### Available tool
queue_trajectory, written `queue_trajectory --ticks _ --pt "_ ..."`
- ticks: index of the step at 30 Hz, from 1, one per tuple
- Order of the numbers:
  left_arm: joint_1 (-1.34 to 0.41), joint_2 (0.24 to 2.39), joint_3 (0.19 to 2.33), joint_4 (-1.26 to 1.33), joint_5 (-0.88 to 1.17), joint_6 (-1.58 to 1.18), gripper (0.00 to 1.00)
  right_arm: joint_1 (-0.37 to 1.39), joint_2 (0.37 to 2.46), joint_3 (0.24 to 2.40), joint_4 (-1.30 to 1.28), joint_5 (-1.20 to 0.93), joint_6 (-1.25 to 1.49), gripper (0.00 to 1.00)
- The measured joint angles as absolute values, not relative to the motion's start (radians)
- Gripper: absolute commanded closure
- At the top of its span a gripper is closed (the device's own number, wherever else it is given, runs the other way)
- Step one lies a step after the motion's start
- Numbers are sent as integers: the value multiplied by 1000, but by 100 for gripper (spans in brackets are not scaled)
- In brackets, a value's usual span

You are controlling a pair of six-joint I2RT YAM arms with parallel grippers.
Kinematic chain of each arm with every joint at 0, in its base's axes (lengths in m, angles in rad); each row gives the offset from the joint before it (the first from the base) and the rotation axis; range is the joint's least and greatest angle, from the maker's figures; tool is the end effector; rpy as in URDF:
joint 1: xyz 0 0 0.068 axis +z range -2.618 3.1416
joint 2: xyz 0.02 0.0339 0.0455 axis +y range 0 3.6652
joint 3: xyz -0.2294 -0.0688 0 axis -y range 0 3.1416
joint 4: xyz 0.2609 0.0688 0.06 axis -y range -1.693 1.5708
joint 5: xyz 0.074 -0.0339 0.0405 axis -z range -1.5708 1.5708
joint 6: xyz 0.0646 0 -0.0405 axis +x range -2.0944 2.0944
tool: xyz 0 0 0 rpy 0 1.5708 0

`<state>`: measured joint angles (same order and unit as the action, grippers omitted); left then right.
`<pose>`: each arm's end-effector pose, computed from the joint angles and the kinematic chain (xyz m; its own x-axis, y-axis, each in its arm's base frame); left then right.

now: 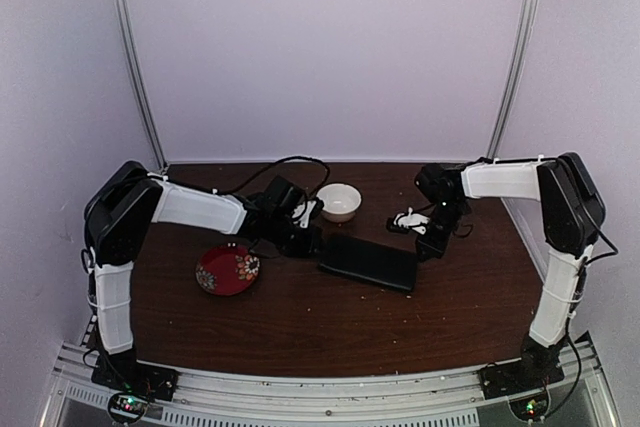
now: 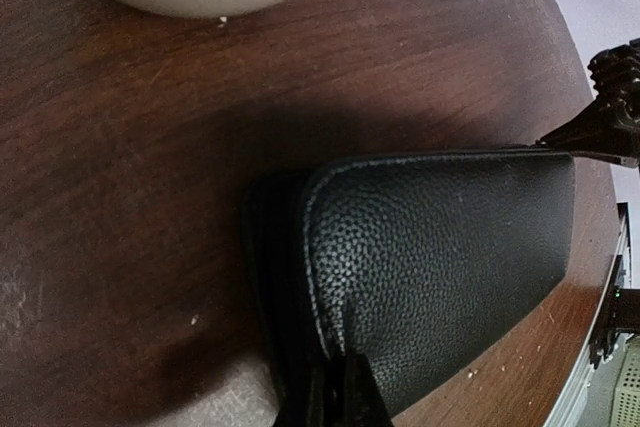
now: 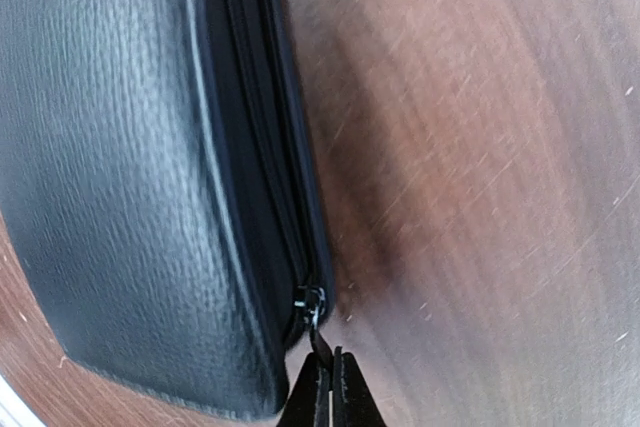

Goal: Sort the hair-cutting tools

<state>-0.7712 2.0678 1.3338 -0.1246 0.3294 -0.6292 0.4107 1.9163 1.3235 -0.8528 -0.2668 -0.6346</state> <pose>0.3093 -0.3297 0.0827 -0.9162 0.1139 -0.3843 0.3364 0.7399 -0.5825 0.3275 0.1612 0.0981 -0.4863 -0.8355 -0.2556 -0.8738 0.4668 0.1366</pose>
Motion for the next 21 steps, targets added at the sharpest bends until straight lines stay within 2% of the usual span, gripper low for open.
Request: queue_trajectory --ticks 10,21 --pt "-789 1932 1120 -15 265 -802 100 428 1817 1178 -786 -289 -623 100" --pt "-859 1843 999 15 184 -978 100 601 1756 1099 -793 -277 -557 100"
